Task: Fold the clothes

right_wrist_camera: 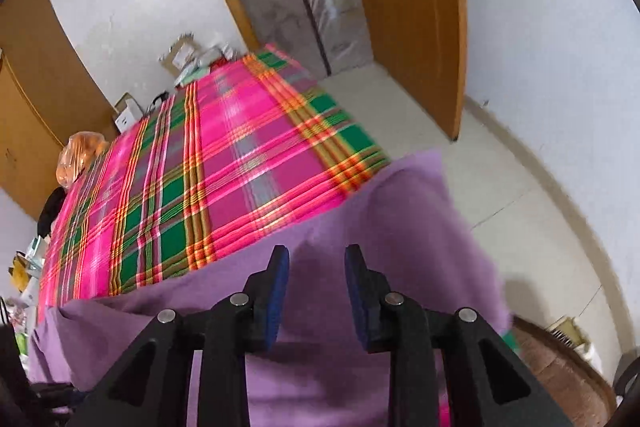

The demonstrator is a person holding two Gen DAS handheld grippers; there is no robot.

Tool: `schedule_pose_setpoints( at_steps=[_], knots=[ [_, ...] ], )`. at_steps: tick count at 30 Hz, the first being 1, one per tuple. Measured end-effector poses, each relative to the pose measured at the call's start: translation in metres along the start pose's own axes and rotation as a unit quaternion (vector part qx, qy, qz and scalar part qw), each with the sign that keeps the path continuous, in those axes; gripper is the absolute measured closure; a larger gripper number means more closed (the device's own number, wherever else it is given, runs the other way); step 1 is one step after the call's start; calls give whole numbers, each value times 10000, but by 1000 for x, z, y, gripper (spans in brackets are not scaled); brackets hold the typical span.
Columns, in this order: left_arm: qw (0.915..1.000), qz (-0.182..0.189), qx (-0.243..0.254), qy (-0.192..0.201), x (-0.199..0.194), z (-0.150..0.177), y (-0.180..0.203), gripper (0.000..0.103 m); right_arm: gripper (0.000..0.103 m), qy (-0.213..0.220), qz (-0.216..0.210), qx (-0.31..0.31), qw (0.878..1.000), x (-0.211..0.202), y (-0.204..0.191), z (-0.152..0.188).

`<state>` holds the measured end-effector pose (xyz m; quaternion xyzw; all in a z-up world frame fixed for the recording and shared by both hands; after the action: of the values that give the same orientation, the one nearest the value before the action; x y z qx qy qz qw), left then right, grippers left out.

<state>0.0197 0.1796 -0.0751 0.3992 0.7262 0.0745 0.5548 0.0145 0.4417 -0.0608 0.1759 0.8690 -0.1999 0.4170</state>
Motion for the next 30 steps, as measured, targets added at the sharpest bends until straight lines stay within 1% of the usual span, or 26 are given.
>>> schedule_pose_setpoints(
  at_steps=[4,7,8,10,11,12,14,18,22,25,30],
  knots=[
    [10000,46,-4,-1,0,0,0,79,71,-234,87,-24,9997,19,-10,-1],
    [10000,72,-2,-2,-1,1,-1,79,71,-270,316,45,9991,25,-3,-3],
    [10000,77,-3,0,-1,1,-2,79,73,-271,370,102,9989,27,-1,-4],
    [10000,87,2,0,-2,1,-2,79,85,-273,373,119,9989,26,2,-5],
    [10000,92,2,2,-2,1,-2,79,97,-245,370,99,9990,24,3,-6],
    [10000,96,0,4,-2,1,-2,79,98,-216,366,79,9991,23,3,-7],
    [9999,103,0,7,-2,1,-2,79,100,-121,342,64,9993,18,5,-11],
    [9999,96,-19,34,-2,0,-2,79,100,248,360,145,9989,4,6,-26],
    [9998,27,37,208,-10,-4,-1,79,100,516,363,322,9975,-5,13,-45],
    [9997,19,-19,235,-11,-6,-4,79,100,557,355,423,9969,-3,18,-55],
    [9998,11,-73,188,-8,-5,-6,79,100,207,478,501,9974,23,24,-50]
  ],
)
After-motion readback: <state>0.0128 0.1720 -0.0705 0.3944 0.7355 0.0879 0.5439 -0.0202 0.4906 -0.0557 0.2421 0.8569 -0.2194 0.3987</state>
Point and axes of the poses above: each gripper's, at about its wrist camera, not at the fingertips, and x roughly the way its jaws point, y to its right, z to its underside, the point moved 10 cm from there along x, roughly the way its jaws point, and after that the axes turned 4 degrees about z, right-handed, at the moved point
